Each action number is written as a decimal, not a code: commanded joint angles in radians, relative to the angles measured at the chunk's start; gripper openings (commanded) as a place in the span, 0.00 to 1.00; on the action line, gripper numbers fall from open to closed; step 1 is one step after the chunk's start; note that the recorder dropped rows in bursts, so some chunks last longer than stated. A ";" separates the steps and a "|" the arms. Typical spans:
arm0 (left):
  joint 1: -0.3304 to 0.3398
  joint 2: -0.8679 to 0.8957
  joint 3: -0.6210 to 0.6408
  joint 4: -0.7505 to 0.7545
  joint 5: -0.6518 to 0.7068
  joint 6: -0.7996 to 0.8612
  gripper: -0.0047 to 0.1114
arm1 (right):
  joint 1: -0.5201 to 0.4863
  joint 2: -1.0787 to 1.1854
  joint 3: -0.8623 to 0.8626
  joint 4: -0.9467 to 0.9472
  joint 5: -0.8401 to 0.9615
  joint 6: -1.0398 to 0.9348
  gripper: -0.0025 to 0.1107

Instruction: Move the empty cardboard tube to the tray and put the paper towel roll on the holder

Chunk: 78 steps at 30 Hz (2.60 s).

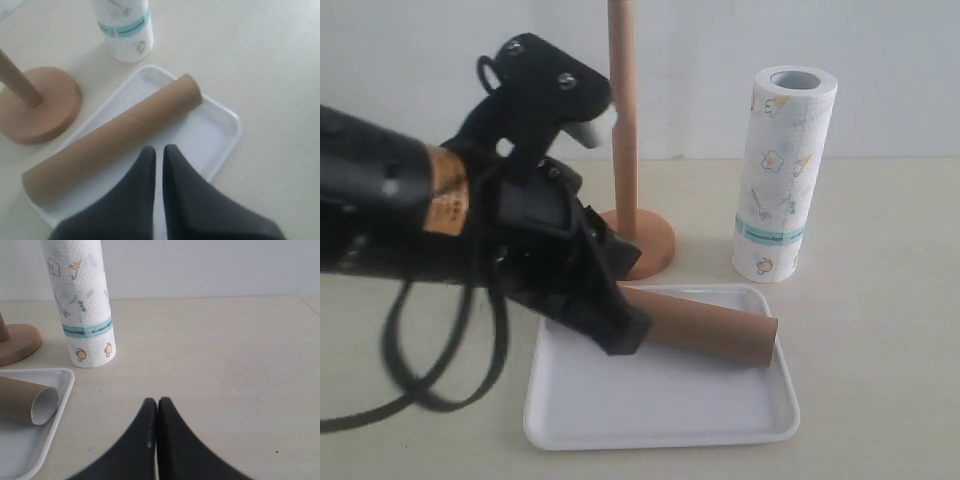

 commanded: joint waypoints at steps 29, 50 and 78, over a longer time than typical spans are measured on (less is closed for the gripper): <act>-0.003 -0.929 0.725 -0.144 -0.517 -0.049 0.08 | -0.003 -0.005 -0.001 0.002 -0.016 -0.004 0.02; 0.104 -1.166 0.719 -0.126 -0.340 0.065 0.08 | -0.003 -0.005 -0.001 0.002 -0.016 -0.004 0.02; 0.759 -1.269 0.725 -0.205 -0.238 -0.079 0.08 | -0.003 -0.005 -0.001 0.002 -0.016 -0.004 0.02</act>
